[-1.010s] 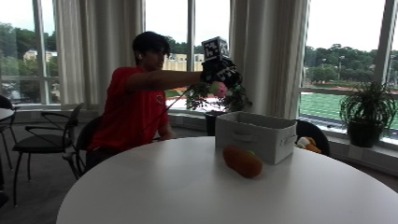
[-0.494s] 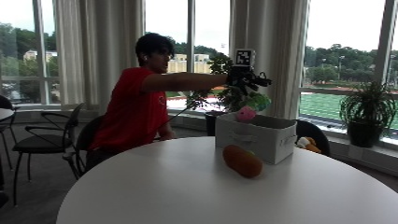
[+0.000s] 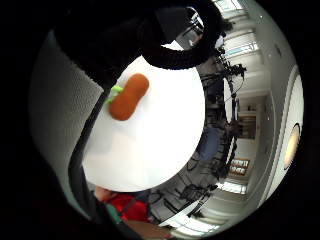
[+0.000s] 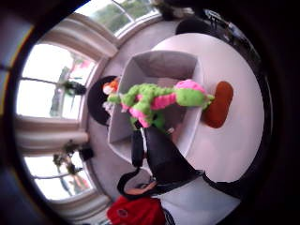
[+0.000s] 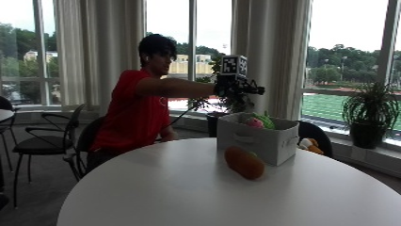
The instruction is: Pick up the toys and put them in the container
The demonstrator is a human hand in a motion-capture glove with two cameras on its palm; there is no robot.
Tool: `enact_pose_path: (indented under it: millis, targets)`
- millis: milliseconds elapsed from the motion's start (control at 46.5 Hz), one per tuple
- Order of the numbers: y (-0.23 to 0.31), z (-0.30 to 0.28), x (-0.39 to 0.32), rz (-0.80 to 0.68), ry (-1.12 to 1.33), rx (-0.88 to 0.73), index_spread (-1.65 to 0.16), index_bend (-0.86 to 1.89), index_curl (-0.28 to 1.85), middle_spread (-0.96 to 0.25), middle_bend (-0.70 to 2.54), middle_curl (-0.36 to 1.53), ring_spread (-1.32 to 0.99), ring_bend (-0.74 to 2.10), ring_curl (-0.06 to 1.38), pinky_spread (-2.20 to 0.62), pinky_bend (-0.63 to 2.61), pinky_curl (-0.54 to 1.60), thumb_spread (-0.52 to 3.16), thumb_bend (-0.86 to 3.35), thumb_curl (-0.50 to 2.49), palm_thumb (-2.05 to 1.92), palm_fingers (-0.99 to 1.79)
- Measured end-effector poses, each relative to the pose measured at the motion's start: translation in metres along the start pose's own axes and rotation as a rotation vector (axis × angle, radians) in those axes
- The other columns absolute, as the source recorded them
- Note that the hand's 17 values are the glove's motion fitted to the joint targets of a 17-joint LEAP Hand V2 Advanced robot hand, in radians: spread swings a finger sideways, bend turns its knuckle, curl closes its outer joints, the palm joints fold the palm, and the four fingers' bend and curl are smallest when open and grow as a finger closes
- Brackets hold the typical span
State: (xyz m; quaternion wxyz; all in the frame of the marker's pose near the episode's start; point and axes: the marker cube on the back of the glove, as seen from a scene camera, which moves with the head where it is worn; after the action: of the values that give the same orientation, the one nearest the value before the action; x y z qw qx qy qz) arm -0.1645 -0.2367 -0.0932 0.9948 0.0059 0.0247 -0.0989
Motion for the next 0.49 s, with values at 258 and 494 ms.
enact_pose_path:
  millis: [258,494]
  targets:
    - [0.004,0.075,0.108,0.290,0.028,-0.077,-0.37,0.10,0.29,-0.08,0.13,0.32,0.01,0.17,0.28,0.10,1.08,0.33,1.09,-0.06,0.42,-0.05,-0.23]
    - [-0.013,0.131,0.147,0.340,-0.014,-0.120,-0.35,0.08,0.23,-0.06,0.12,0.28,0.02,0.16,0.27,0.12,1.16,0.35,1.07,-0.06,0.36,-0.06,-0.25]
